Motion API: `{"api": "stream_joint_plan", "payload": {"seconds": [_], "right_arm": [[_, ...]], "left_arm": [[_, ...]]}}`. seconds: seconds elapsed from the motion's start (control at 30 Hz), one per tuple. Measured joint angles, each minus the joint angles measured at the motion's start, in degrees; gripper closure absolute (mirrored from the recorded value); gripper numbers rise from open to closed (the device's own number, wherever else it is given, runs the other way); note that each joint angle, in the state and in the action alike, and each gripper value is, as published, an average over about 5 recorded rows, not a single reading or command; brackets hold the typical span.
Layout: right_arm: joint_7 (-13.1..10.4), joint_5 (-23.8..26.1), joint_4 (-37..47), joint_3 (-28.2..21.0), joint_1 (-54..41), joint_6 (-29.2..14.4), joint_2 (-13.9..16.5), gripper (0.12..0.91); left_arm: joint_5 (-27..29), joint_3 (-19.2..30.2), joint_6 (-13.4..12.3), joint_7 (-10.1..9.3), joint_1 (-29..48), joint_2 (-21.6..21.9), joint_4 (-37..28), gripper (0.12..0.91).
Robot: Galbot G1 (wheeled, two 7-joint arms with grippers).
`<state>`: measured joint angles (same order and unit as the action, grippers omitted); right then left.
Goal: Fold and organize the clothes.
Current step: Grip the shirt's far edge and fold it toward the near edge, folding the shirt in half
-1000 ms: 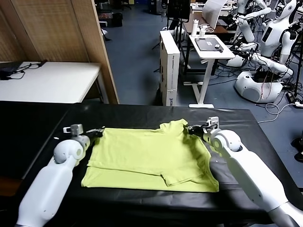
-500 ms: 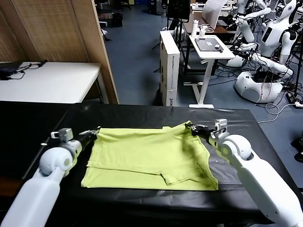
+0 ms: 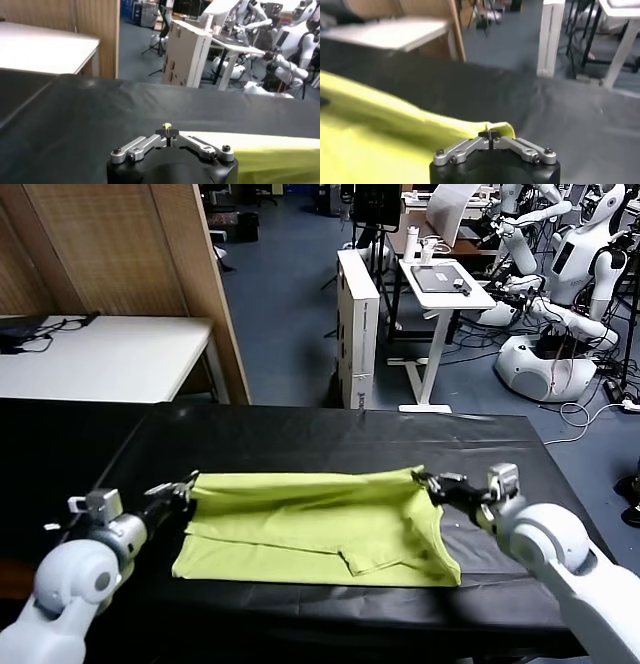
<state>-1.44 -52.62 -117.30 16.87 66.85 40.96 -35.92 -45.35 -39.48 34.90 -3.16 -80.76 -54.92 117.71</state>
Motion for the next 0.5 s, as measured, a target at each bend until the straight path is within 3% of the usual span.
{"api": "stream_joint_plan", "payload": {"seconds": [0.5], "right_arm": [[-0.3,-0.4,-1.1,0.2,2.1,1.2,2.0,0.879]], "left_arm": [[2.4,-0.6,0.2,0.19,-8.7,-2.8,0.6,0.883]]}}
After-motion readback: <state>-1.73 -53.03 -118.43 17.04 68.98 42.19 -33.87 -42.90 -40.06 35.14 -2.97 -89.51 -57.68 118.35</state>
